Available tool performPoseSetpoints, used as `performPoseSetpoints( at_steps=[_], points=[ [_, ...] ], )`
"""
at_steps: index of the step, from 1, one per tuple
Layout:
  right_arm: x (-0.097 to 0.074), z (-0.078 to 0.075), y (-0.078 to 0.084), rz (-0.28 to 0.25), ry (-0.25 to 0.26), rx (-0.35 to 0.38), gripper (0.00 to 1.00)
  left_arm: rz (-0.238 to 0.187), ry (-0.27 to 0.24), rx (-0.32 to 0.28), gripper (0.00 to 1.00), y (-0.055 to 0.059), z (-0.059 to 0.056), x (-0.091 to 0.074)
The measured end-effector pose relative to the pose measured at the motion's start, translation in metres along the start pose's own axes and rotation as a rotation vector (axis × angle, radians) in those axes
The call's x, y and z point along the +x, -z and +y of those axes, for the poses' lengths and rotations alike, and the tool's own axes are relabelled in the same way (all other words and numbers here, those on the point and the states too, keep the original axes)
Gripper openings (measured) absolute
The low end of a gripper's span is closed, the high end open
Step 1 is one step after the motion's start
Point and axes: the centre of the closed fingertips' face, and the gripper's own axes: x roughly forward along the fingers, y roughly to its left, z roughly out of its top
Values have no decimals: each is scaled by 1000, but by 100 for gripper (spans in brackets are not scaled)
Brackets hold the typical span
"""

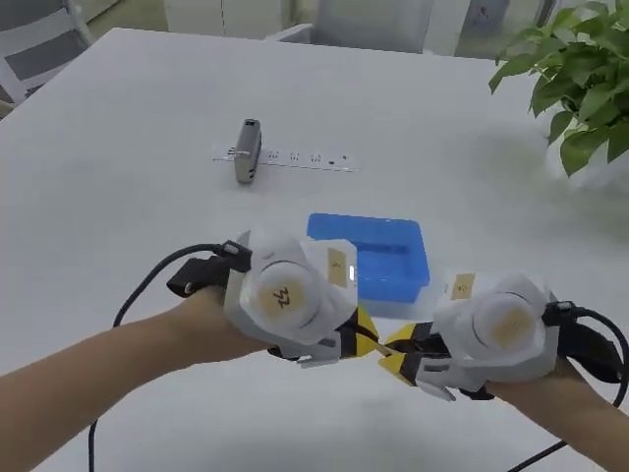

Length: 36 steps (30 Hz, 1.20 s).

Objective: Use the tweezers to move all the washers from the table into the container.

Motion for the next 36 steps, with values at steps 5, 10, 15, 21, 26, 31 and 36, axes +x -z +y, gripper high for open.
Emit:
performPoseSetpoints(
  at_steps=[5, 10, 15, 21, 26, 31, 36],
  points=[
    [0, -5, 8, -18, 42, 88, 9, 13, 7, -5, 0, 4, 0, 6],
    [-13, -7, 12, -43, 97, 135, 16, 34, 1, -10, 0, 14, 0, 8],
    [-35, -2, 8, -120, 150, 265, 22, 63, -5, -7, 0, 23, 2, 8],
    [-61, 1, 0, -211, 214, 375, 25, 102, -2, -7, 0, 38, 2, 17],
    [-79, -2, 1, -256, 246, 460, 27, 138, 0, -18, 0, 56, 5, 24],
    [-86, 1, 5, -272, 274, 507, 41, 167, 14, -36, 0, 72, 2, 30],
    [-93, 1, 17, -255, 344, 536, 57, 185, 19, -49, 0, 81, 5, 34]
  ],
)
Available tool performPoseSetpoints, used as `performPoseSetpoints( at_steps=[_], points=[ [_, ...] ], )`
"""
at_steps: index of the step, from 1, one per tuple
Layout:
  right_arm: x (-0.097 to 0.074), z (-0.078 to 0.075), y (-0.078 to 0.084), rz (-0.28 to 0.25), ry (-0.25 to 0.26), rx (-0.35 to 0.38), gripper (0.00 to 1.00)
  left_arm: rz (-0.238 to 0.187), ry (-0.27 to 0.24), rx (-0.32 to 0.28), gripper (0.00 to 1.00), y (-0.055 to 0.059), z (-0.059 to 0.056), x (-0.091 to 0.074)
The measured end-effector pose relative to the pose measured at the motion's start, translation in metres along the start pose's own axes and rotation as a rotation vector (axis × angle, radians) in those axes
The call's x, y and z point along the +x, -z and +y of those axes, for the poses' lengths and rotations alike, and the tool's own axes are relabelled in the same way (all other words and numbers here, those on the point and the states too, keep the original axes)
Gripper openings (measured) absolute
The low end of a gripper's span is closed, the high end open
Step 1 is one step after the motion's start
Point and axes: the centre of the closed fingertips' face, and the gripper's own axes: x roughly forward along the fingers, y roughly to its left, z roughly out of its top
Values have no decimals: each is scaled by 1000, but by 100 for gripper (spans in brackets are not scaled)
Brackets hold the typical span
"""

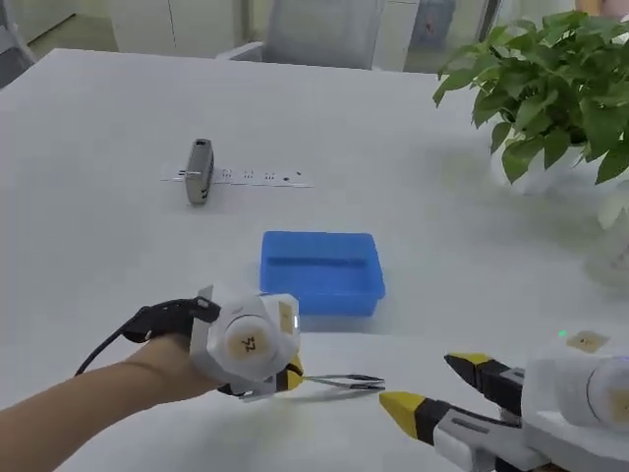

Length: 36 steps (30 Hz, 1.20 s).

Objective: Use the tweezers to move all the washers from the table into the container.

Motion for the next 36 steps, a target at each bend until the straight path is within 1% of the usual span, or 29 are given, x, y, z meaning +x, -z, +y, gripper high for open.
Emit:
performPoseSetpoints(
  at_steps=[2, 3, 5, 6, 7, 10, 12, 14, 16, 17, 18, 19, 21, 25, 26, 27, 28, 29, 32, 35, 36],
  points=[
    [-4, -4, 2, -6, 28, 6, 62, 11, 6, -3, 0, 5, 0, 3],
    [-6, -5, 2, -13, 39, 16, 66, 17, 10, -1, 0, 7, 0, 4],
    [-10, -10, 1, -36, 68, 60, 75, 34, 14, 9, 0, 12, 0, 4],
    [-12, -11, 0, -45, 73, 66, 80, 38, 17, 8, 0, 13, 1, 5],
    [-13, -12, 0, -52, 76, 70, 83, 42, 21, 5, 0, 16, 1, 5],
    [-16, -16, 0, -58, 91, 93, 87, 61, 20, -2, 0, 22, 3, 5],
    [-17, -17, 1, -59, 102, 102, 89, 64, 21, -9, 0, 25, 3, 5],
    [-19, -19, 1, -64, 114, 103, 90, 69, 23, -15, 0, 27, 4, 6],
    [-20, -20, 3, -62, 128, 103, 93, 84, 27, -16, 0, 32, 4, 7],
    [-21, -21, 4, -59, 140, 105, 95, 85, 28, -18, 0, 33, 5, 7],
    [-21, -23, 5, -60, 150, 108, 97, 79, 33, -34, 0, 32, 5, 7],
    [-22, -24, 5, -62, 157, 112, 98, 83, 32, -45, 0, 32, 7, 7],
    [-23, -25, 4, -68, 160, 119, 99, 87, 27, -48, 0, 34, 8, 6],
    [-23, -27, 5, -64, 169, 120, 99, 90, 48, -56, 0, 35, 8, 6],
    [-23, -28, 7, -59, 171, 119, 99, 105, 56, -47, 0, 37, 7, 6],
    [-23, -28, 8, -58, 170, 119, 99, 128, 68, -28, 0, 40, 6, 6],
    [-23, -28, 10, -49, 170, 124, 99, 110, 68, -18, 0, 35, 5, 7],
    [-23, -28, 10, -51, 170, 128, 99, 121, 67, -16, 0, 37, 5, 7],
    [-24, -29, 11, -53, 168, 143, 99, 129, 71, 15, 0, 37, 6, 7],
    [-23, -29, 13, -48, 166, 147, 99, 134, 69, 4, 0, 37, 6, 6],
    [-23, -28, 13, -49, 165, 147, 99, 137, 70, -12, 0, 38, 6, 7]
  ],
)
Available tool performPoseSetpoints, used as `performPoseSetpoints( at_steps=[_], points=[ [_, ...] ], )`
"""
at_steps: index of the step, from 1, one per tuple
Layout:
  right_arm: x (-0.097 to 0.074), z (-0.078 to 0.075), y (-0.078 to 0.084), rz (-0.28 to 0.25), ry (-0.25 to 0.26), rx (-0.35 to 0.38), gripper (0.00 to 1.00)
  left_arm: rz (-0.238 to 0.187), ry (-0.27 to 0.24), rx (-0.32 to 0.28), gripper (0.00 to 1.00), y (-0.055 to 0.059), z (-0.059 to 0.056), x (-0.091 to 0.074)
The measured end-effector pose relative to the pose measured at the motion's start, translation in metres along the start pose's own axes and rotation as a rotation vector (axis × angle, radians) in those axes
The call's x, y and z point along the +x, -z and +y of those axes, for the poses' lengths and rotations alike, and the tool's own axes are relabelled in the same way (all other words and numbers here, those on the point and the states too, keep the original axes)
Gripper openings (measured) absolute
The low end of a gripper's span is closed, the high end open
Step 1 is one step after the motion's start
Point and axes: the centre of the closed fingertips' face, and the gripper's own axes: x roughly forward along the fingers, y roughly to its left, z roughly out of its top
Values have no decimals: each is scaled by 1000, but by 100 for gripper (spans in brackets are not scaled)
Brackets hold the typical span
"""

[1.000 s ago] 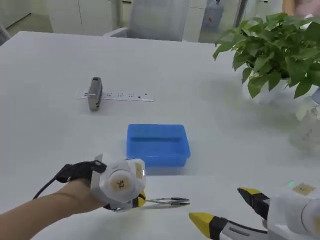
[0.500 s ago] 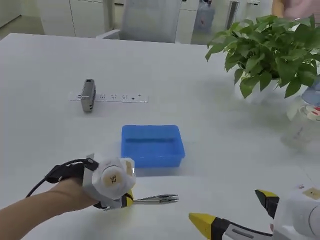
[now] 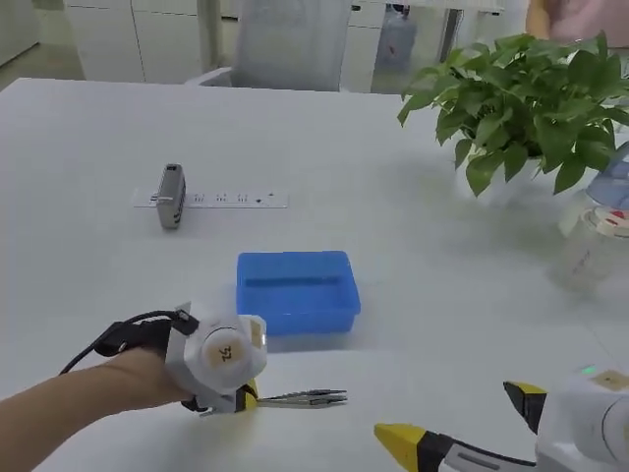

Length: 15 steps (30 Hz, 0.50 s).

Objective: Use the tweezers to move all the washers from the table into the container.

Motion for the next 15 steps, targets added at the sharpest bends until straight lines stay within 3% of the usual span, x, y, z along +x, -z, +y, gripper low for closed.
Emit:
performPoseSetpoints(
  at_steps=[9, 11, 13, 15],
  points=[
    [0, 0, 1, -5, -2, -5, 99, 25, -17, -145, 3, 2, 2, -1],
    [-1, 1, 1, -5, -4, -8, 99, 26, -48, -216, 10, 4, 9, -2],
    [-1, 1, 2, -5, -4, -12, 99, 26, -37, -257, 18, 6, 8, -4],
    [-2, 1, 2, -10, -4, -12, 99, 28, -59, -288, 27, 9, 10, -7]
  ],
)
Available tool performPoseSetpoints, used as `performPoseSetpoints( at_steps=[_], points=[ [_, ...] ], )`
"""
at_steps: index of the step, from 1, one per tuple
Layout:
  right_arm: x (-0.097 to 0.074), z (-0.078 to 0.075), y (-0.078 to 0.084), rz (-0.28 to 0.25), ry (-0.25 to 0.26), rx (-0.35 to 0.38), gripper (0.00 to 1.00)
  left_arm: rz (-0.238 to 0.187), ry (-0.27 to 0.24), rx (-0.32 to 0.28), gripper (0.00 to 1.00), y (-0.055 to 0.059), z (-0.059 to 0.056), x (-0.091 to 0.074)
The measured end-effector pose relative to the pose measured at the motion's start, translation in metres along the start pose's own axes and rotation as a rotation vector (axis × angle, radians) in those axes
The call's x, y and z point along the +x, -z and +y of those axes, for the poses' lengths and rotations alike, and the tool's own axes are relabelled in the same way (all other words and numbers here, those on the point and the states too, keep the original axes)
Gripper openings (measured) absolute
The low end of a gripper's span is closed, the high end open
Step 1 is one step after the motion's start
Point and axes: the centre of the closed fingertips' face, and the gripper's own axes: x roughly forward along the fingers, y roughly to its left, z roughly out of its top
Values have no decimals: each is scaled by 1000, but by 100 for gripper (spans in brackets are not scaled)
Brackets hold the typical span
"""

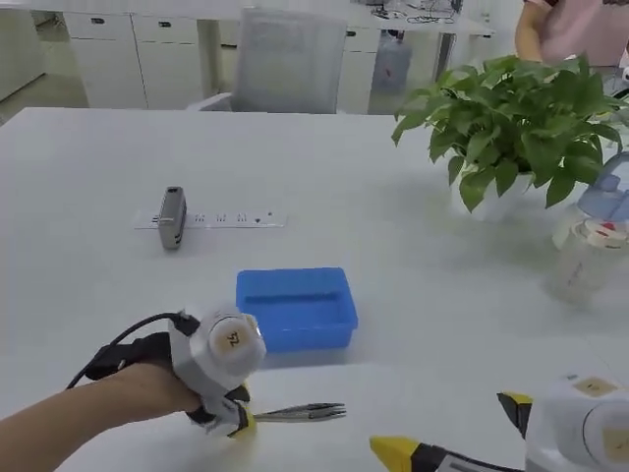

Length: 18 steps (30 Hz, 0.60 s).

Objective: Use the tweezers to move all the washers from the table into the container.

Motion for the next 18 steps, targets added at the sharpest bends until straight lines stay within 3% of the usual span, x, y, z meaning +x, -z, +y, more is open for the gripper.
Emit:
performPoseSetpoints(
  at_steps=[2, 6, 8, 11, 12, 15, 17, 18],
  points=[
    [0, 0, 0, -2, -3, 2, 99, -25, -9, -8, 33, -2, 0, -5],
    [0, 0, 1, -2, -9, 5, 99, -63, -33, -88, 45, -5, 0, -15],
    [0, 1, 1, -4, -10, 1, 99, -95, -53, -147, 52, -5, 1, -21],
    [0, 2, 1, -5, -13, -2, 99, -130, -48, -278, 60, -2, -3, -29],
    [-1, 3, 1, -4, -15, -4, 99, -160, -35, -314, 62, -3, -5, -32],
    [0, 4, 1, -4, -22, -9, 99, -190, -74, -358, 66, 2, -3, -45],
    [0, 4, 2, 1, -25, -14, 99, -178, -90, -403, 70, 7, -7, -57],
    [1, 4, 3, 2, -26, -16, 99, -211, -105, -408, 72, 4, -7, -63]
  ],
)
